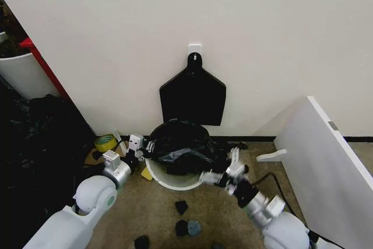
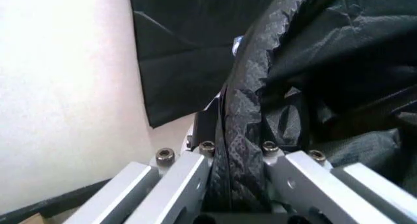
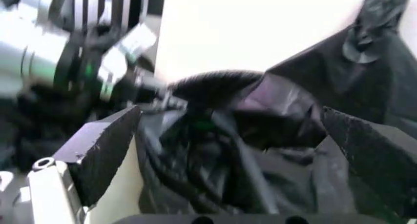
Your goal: Place the garbage bag over the trash bin.
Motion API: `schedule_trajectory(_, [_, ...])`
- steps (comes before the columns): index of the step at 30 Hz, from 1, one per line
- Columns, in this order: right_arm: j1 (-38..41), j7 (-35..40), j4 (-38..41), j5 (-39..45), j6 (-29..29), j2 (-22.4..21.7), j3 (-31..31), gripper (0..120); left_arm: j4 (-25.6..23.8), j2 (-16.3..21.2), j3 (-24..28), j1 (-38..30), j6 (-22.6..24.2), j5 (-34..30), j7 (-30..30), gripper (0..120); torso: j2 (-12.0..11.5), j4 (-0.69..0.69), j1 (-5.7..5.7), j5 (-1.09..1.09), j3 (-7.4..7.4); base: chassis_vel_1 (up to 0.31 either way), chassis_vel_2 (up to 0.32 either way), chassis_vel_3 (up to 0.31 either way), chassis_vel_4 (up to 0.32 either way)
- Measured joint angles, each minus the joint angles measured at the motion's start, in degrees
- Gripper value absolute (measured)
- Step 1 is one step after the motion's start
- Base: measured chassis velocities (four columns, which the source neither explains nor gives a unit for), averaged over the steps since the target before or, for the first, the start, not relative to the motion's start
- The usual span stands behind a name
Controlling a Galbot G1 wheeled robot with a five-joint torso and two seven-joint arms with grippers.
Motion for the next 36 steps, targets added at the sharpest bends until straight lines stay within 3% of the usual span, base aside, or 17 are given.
schedule_trajectory(7, [1.22, 2.47, 0.53, -1.11, -5.46, 0.38, -1.29, 81, -0.44, -0.40, 0.37, 0.77, 0.00, 1.12, -0.16, 1, 0.00, 0.01, 0.01, -0.01, 0.00, 0.000, 0.000, 0.000, 0.000])
schedule_trajectory(13, [2.27, 4.26, 1.33, -0.43, -8.72, -0.11, -1.88, 55, -0.88, -0.84, 0.56, 1.00, -0.01, 1.61, -0.34, 1, 0.00, 0.01, 0.01, -0.01, 0.00, 0.000, 0.000, 0.000, 0.000])
schedule_trajectory(15, [2.34, 4.32, 1.33, -0.65, -8.86, -0.15, -1.89, 53, -0.96, -0.87, 0.57, 1.02, 0.00, 1.62, -0.39, 1, 0.00, 0.01, 0.01, -0.01, 0.00, 0.000, 0.000, 0.000, 0.000])
schedule_trajectory(28, [1.77, 0.92, -0.06, -2.82, -4.73, 0.41, -1.30, 1, -1.89, -0.84, 0.27, 1.51, 0.41, 1.42, -1.07, 1, -0.02, 0.01, 0.01, -0.01, 0.00, 0.000, 0.000, 0.000, 0.000])
schedule_trajectory(36, [1.13, 1.49, -0.37, -4.87, -4.15, 0.58, -0.65, 0, -2.73, -0.75, -0.10, 1.96, 0.85, 1.03, -1.22, 1, -0.02, 0.01, 0.01, -0.01, 0.00, 0.000, 0.000, 0.000, 0.000])
